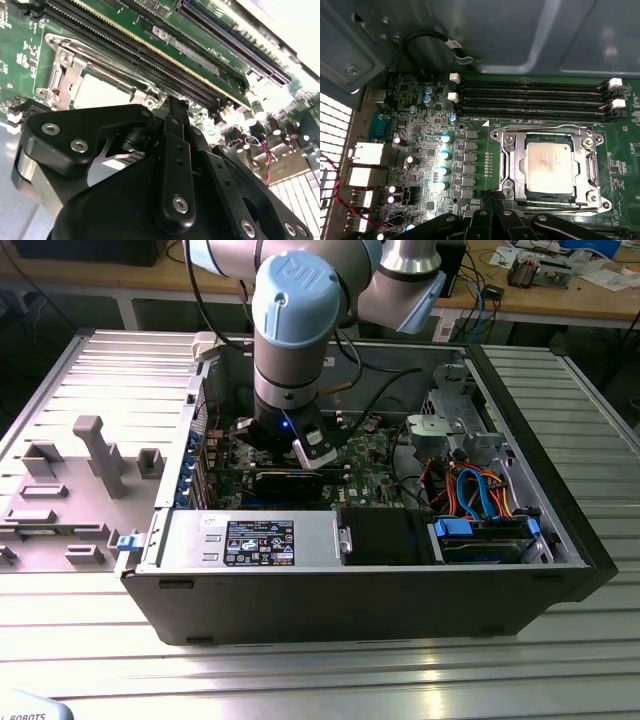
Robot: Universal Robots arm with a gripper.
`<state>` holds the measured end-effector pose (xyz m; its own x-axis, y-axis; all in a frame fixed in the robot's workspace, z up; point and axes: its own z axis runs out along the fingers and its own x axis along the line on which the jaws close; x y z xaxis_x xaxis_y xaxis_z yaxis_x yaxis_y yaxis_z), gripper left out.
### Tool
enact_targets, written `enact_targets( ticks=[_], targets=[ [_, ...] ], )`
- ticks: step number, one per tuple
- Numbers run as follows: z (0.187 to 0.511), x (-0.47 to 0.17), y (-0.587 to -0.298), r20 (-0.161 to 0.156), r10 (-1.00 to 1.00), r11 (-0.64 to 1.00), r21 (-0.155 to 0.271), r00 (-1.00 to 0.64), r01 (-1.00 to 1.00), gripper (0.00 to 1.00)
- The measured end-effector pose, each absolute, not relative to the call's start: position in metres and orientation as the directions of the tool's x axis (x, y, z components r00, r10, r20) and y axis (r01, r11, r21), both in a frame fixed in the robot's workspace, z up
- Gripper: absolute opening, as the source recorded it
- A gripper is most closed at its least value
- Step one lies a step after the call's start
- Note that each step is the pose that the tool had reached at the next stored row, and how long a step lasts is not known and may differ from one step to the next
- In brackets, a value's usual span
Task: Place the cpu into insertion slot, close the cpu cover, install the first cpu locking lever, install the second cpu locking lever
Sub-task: 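Install the second cpu locking lever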
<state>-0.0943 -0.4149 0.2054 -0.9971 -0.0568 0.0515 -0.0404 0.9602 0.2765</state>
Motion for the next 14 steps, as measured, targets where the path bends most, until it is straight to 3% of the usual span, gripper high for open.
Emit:
enact_targets(
  ticks=[6,14],
  targets=[
    [0.227,-0.094,-0.415,0.052,-0.057,0.96,0.276,-0.997,-0.04,0.11],
    [0.228,-0.094,-0.415,0.052,-0.057,0.96,0.276,-0.997,-0.04,0.11]
  ],
)
